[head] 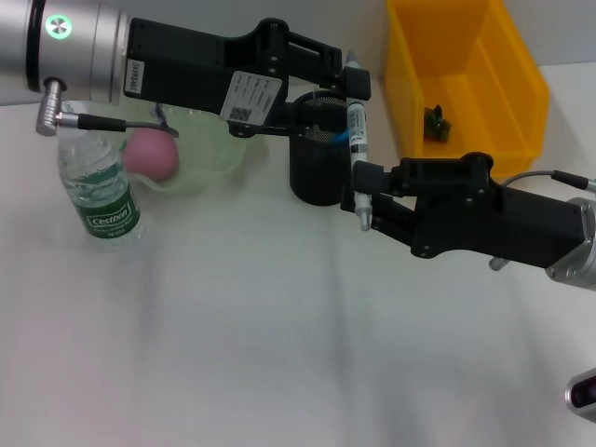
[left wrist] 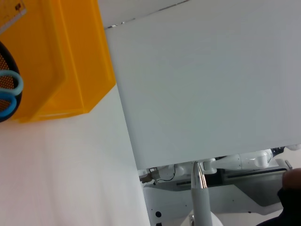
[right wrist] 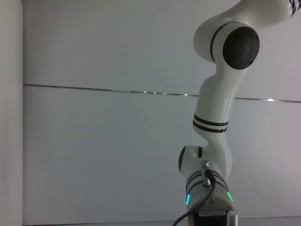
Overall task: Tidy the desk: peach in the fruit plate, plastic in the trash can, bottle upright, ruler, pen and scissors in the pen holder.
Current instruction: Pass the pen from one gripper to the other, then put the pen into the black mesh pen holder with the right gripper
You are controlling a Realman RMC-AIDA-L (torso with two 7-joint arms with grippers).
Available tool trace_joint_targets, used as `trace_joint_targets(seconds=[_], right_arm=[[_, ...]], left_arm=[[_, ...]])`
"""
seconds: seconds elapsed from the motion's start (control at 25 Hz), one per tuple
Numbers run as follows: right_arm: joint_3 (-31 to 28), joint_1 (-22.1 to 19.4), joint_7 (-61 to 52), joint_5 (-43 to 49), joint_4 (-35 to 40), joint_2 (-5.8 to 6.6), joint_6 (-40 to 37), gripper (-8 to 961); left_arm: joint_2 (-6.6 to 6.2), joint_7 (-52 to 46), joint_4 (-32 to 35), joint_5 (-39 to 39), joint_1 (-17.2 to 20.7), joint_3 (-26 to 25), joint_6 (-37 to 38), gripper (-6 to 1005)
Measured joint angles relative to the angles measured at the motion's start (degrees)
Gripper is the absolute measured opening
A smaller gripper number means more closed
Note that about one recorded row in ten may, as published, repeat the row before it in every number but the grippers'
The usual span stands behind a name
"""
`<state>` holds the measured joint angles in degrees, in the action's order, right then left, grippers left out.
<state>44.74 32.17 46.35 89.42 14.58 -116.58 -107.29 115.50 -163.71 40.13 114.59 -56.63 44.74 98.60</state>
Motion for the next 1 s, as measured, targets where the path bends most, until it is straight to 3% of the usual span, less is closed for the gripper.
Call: trace_joint_targets(seconds=[0.12, 0.44, 0.68, 0.76, 0.88, 1.0], right_arm=[[-0.02, -0.04, 0.0, -0.1, -0.14, 0.07, 0.0, 202], [-0.68, -0.17, -0.04, -1.84, -2.02, 0.22, -1.69, 208], [-0.72, -0.93, -6.31, -9.95, -3.23, 0.23, -3.87, 213], [-0.72, -1.78, -12.15, -13.29, -2.27, 0.2, -4.33, 215], [-0.73, -3.09, -22.49, -18.2, -0.06, -0.12, -4.28, 217], [-2.37, -4.39, -39.17, -22.36, 2.85, -0.62, -3.07, 220]], left_arm=[[0.0, 0.19, 0.16, -0.22, 0.17, -0.15, 0.1, 301], [-0.54, 3.6, 0.35, -3.78, 3.52, -0.71, -0.11, 737], [-0.43, 9.65, 2.27, -4.86, 6.13, -0.59, 0.22, 776], [-0.22, 11.75, 3.31, -5.43, 7.16, -0.79, 0.26, 789], [0.14, 20.31, 5.13, -13.13, 10.93, -1.01, 1.49, 794], [0.2, 26.84, 5.5, -19.03, 13.5, -0.73, 3.64, 793]])
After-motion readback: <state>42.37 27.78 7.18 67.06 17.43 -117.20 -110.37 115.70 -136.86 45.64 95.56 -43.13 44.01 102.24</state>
